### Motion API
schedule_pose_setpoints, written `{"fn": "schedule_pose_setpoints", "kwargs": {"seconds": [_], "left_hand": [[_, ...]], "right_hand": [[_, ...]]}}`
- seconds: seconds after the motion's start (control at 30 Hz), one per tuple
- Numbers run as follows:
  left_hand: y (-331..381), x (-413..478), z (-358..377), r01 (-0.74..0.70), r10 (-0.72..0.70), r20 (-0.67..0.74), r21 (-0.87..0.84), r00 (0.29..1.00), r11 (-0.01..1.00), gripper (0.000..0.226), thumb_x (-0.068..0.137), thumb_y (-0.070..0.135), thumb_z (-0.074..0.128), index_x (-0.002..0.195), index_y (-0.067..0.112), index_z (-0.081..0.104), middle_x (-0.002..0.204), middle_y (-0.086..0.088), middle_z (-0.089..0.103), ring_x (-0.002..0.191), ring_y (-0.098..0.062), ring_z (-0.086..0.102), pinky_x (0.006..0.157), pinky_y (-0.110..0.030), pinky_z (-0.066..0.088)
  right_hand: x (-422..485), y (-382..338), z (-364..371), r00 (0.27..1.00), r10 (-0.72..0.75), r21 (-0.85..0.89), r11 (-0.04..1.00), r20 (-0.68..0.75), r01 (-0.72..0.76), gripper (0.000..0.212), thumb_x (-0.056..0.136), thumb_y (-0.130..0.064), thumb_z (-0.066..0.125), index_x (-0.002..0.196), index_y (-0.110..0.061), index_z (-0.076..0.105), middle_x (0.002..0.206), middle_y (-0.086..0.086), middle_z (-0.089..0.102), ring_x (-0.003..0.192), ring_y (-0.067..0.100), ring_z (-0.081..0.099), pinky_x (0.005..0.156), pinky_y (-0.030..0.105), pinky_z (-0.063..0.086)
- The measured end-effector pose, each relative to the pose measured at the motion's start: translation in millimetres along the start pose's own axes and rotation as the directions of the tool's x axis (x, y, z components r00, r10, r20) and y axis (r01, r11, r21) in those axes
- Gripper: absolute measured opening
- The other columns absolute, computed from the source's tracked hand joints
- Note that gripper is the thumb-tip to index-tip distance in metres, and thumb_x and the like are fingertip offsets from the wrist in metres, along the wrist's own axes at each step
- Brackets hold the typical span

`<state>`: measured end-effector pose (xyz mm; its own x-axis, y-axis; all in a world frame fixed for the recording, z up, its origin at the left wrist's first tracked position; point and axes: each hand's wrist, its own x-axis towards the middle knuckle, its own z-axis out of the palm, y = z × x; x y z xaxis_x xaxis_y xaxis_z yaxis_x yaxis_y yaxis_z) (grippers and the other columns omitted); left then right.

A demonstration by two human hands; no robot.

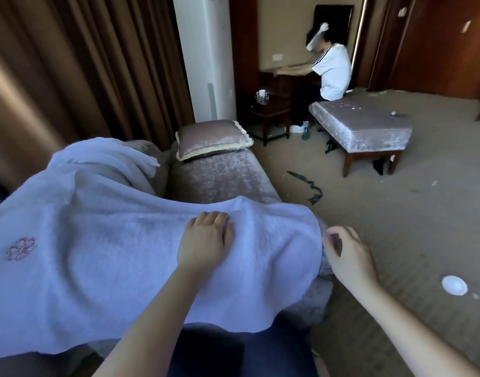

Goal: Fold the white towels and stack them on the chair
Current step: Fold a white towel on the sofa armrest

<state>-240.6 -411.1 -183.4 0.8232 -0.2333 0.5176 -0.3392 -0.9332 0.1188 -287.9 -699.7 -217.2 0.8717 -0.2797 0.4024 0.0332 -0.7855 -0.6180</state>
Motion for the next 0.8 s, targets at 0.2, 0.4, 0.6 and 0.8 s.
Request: {"fn": "schedule_pose_setpoints", "kwargs": {"seconds": [0.2, 0.4, 0.6, 0.8], "left_hand": [[5, -2, -1, 0.002, -0.003, 0.010, 0.044, 1.000, 0.999, 0.038, 0.090, 0.031, 0.037, 0.090, 0.011, 0.069, 0.087, -0.001, 0.069, 0.082, -0.027, 0.062, 0.072, -0.039, 0.048], [6, -2, 0, 0.016, -0.017, 0.021, 0.053, 1.000, 0.998, 0.039, 0.091, 0.032, 0.037, 0.093, 0.011, 0.069, 0.089, -0.001, 0.069, 0.084, -0.026, 0.062, 0.074, -0.039, 0.048], [6, -3, 1, 0.012, -0.012, 0.007, 0.051, 1.000, 0.999, 0.040, 0.092, 0.033, 0.036, 0.097, 0.012, 0.070, 0.091, 0.000, 0.070, 0.086, -0.025, 0.062, 0.075, -0.039, 0.049], [5, -4, 1, -0.015, 0.017, -0.036, 0.046, 0.999, 0.999, 0.038, 0.092, 0.032, 0.037, 0.097, 0.012, 0.069, 0.089, 0.001, 0.069, 0.083, -0.025, 0.062, 0.073, -0.038, 0.049]], "right_hand": [[-13, -13, 6, 0.999, 0.038, 0.056, 0.998, -0.033, -0.036, 0.015, 0.078, -0.025, 0.077, 0.091, -0.022, 0.069, 0.095, -0.008, 0.052, 0.095, 0.019, 0.043, 0.084, 0.025, 0.031], [-10, -19, 8, 0.991, 0.116, 0.325, 0.936, 0.074, -0.133, 0.013, 0.087, -0.015, 0.067, 0.078, -0.011, 0.058, 0.064, 0.004, 0.054, 0.059, 0.014, 0.047, 0.054, 0.018, 0.035], [2, 7, -10, 0.974, 0.225, 0.205, 0.955, -0.019, -0.216, 0.010, 0.096, -0.020, 0.056, 0.092, -0.013, 0.050, 0.065, 0.001, 0.052, 0.068, 0.028, 0.047, 0.056, 0.035, 0.032], [-5, 33, -16, 0.956, 0.271, 0.073, 0.957, 0.109, -0.280, 0.013, 0.094, -0.025, 0.058, 0.088, -0.013, 0.057, 0.057, -0.003, 0.056, 0.056, 0.016, 0.052, 0.052, 0.031, 0.033]]}}
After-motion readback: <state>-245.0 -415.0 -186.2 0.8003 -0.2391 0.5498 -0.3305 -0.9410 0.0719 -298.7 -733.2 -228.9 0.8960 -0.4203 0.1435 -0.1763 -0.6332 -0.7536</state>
